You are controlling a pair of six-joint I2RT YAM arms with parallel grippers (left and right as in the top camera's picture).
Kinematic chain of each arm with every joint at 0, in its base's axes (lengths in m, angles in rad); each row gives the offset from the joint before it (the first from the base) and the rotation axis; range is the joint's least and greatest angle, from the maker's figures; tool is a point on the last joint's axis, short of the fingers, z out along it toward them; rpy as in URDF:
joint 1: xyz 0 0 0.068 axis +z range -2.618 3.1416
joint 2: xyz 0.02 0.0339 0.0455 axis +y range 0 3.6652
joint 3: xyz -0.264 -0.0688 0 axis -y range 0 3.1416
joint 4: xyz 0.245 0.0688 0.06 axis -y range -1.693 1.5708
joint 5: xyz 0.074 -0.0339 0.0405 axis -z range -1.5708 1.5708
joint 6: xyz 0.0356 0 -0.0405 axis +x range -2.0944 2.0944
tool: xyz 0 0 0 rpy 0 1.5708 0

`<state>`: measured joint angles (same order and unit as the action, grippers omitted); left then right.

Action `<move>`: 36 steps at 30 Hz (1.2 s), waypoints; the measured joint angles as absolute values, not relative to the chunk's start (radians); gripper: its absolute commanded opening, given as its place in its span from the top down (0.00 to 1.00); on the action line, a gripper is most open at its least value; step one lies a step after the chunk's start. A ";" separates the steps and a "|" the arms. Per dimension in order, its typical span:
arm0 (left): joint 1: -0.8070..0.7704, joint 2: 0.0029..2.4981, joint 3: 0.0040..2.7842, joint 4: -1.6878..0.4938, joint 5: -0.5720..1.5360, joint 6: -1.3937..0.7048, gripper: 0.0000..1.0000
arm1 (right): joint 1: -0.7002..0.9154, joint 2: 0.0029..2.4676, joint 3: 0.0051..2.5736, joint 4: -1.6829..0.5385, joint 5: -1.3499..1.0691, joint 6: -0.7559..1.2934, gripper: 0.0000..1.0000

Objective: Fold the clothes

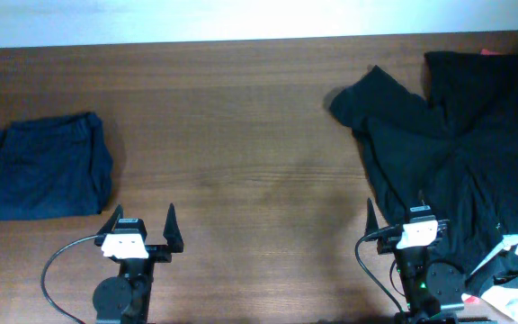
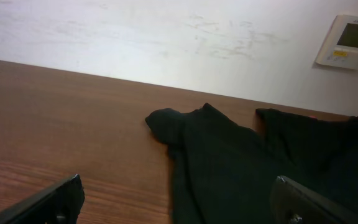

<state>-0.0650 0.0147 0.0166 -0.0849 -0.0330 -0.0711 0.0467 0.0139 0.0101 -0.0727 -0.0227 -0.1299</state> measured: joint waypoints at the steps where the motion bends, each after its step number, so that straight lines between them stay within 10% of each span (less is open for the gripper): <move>1: -0.065 0.015 0.017 -0.085 -0.033 -0.071 0.01 | 0.047 0.014 0.010 -0.073 -0.023 -0.130 0.01; 30: -0.065 0.015 0.017 -0.086 -0.017 -0.071 0.01 | 0.047 0.014 0.010 -0.075 -0.025 -0.046 0.01; 36: -0.065 0.049 0.233 -0.402 0.066 -0.082 0.01 | 0.047 0.057 0.237 -0.438 -0.027 0.029 0.02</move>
<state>-0.0650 0.0486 0.2325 -0.4015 0.0662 -0.0818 0.0467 0.0566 0.2367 -0.4377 -0.0269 0.0288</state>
